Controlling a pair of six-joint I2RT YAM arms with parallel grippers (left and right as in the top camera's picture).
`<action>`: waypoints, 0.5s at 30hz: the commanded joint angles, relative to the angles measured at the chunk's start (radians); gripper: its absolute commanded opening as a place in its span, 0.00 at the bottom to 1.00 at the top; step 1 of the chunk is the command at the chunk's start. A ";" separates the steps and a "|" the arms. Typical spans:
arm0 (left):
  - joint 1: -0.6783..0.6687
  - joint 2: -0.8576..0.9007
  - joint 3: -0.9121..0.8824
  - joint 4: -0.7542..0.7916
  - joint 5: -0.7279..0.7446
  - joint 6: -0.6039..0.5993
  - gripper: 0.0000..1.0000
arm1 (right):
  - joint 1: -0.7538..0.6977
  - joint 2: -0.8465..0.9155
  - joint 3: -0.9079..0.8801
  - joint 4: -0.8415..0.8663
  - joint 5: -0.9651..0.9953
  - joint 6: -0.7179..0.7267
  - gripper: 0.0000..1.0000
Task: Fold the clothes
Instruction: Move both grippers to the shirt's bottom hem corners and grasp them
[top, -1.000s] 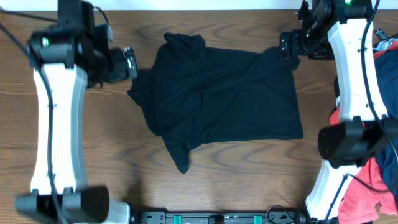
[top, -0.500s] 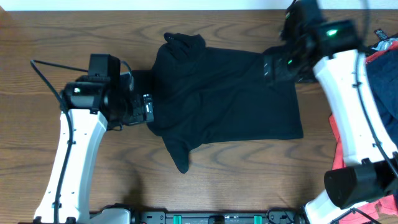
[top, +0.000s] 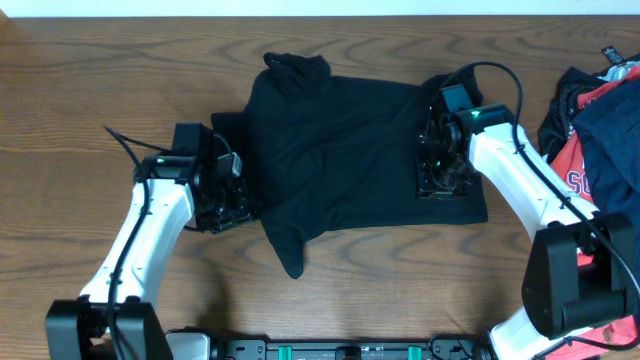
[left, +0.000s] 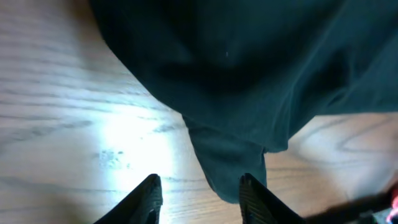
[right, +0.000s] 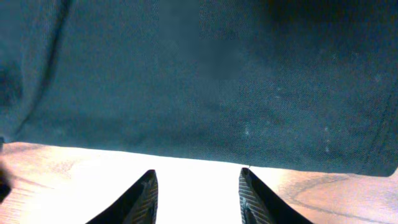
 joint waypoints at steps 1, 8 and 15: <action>-0.002 0.028 -0.023 0.001 0.062 -0.014 0.46 | 0.006 -0.037 -0.008 0.018 -0.014 0.005 0.40; -0.002 0.045 -0.069 0.024 0.085 -0.015 0.65 | 0.006 -0.037 -0.037 0.068 -0.025 0.005 0.45; -0.002 0.066 -0.077 0.129 0.086 -0.094 0.66 | 0.006 -0.035 -0.095 0.146 -0.025 0.010 0.42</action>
